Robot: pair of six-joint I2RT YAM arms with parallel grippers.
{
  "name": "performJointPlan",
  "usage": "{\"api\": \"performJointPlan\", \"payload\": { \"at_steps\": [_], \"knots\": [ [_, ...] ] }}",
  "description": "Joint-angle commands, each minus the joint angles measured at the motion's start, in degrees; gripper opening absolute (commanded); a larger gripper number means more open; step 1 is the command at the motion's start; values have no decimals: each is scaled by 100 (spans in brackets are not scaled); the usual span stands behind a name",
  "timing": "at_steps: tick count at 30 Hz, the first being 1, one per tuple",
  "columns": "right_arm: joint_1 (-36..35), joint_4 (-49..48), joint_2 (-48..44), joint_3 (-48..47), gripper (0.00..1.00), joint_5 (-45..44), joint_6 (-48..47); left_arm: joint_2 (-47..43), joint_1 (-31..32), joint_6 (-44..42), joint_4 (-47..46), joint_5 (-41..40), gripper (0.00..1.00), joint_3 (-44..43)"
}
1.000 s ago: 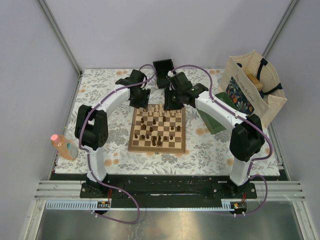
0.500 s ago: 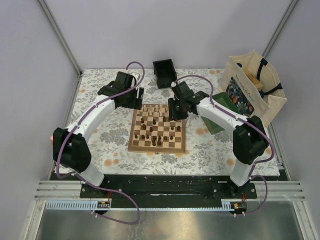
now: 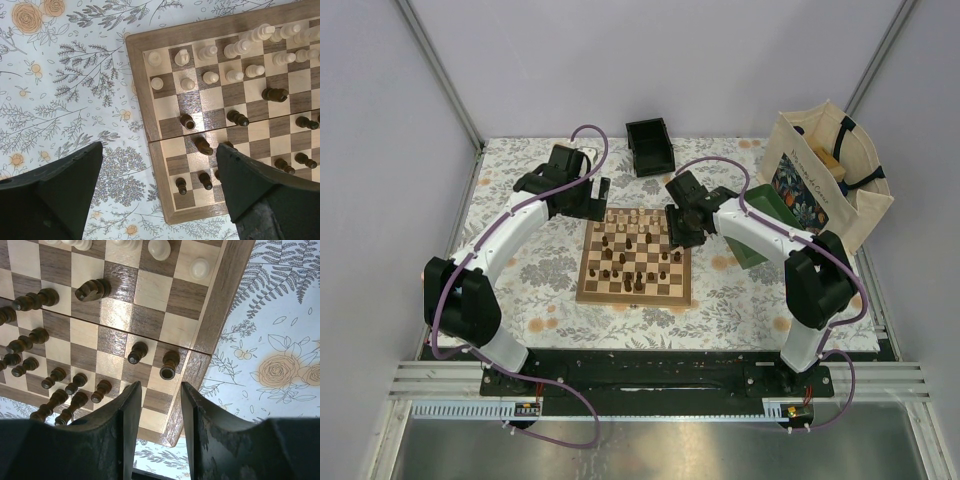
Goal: Set up the chess pieces on the board
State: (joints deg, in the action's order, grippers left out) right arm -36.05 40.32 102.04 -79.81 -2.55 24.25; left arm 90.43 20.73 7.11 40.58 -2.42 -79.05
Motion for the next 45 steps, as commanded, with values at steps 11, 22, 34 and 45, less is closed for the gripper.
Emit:
{"api": "performJointPlan", "payload": {
  "at_steps": [11, 22, 34, 45],
  "knots": [
    [28, 38, 325, -96, 44, 17, -61, -131, -16, -43, -111, -207, 99, 3],
    [28, -24, 545, -149, 36, -62, -113, -131, -25, -52, -59, -233, 99, -14],
    [-24, 47, 124, 202, 24, -62, -149, -105, -16, -35, -15, -128, 99, -41],
    [-569, 204, -536, 914, 23, 220, 124, -210, -16, -17, 47, -84, 99, 3]
  ]
}}
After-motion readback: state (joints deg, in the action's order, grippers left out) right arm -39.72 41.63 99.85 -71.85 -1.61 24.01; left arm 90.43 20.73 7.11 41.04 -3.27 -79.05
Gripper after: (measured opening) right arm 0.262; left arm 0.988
